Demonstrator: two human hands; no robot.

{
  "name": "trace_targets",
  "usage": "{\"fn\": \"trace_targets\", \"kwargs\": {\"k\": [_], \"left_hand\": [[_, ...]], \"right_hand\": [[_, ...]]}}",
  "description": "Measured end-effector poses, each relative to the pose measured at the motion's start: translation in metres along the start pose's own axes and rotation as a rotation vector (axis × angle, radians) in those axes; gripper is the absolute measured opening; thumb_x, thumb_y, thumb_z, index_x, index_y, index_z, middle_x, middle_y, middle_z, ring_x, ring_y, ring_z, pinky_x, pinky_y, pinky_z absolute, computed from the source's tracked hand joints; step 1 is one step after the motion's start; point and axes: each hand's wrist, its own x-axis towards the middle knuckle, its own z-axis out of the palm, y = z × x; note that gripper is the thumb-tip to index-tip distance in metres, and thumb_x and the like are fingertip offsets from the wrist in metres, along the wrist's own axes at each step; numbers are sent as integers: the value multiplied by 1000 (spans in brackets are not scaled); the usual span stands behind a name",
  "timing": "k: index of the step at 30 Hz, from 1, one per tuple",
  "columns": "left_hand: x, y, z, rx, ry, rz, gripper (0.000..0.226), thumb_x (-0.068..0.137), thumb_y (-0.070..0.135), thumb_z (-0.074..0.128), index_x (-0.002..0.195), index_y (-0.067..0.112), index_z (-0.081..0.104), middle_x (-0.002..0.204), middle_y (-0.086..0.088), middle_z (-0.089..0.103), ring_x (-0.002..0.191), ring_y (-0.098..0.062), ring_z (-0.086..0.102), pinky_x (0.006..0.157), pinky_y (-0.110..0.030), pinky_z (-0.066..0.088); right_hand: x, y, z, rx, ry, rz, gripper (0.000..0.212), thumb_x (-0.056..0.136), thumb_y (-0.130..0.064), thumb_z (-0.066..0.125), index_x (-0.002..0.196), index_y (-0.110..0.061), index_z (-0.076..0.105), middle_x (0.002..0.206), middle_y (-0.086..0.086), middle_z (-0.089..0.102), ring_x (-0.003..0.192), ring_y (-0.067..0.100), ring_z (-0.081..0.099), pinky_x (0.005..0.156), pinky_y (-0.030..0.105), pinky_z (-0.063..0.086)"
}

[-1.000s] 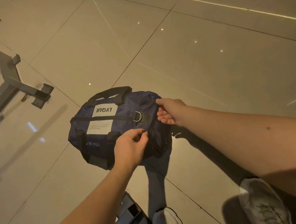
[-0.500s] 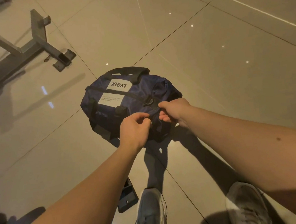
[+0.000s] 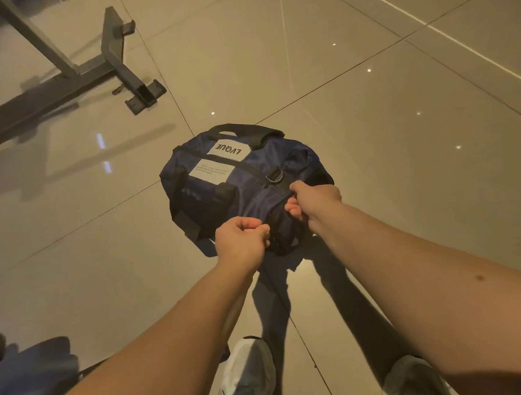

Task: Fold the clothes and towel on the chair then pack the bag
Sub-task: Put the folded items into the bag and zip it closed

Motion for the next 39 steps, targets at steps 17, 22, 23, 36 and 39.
{"fn": "trace_targets", "kwargs": {"k": [17,22,23,36,39], "left_hand": [[9,-40,7,-78,-43,-230,22,86,6,79,95,6,59,90,-21,76,58,-13,68,58,-25,49],[6,-48,12,-119,-72,-264,25,88,6,77,87,9,52,91,-20,77,58,-13,66,54,-22,48],[5,-50,16,-128,-79,-276,24,89,6,77,88,9,53,90,-20,77,56,-12,66,53,-22,47],[2,-77,44,-120,-79,-429,30,88,6,77,112,-4,63,94,-21,76,53,-13,61,47,-18,50],[5,-80,50,-102,-81,-443,30,86,9,78,111,-6,69,89,-19,77,56,-14,66,56,-22,56]], "right_hand": [[3,21,-8,-410,-77,-121,34,84,-27,81,99,1,69,91,15,74,71,21,71,62,31,59],[2,5,-2,-92,-53,-30,31,87,-24,80,99,2,69,88,14,75,72,19,76,66,28,63],[2,1,-1,-55,-39,-23,31,87,-23,80,100,2,69,87,14,74,70,19,76,64,28,63],[5,-8,0,144,-21,26,26,88,-17,78,97,-1,60,87,13,69,72,21,73,65,30,64],[7,-9,-2,146,-10,20,26,87,-19,79,93,-5,58,90,13,70,74,21,75,62,29,63]]}}
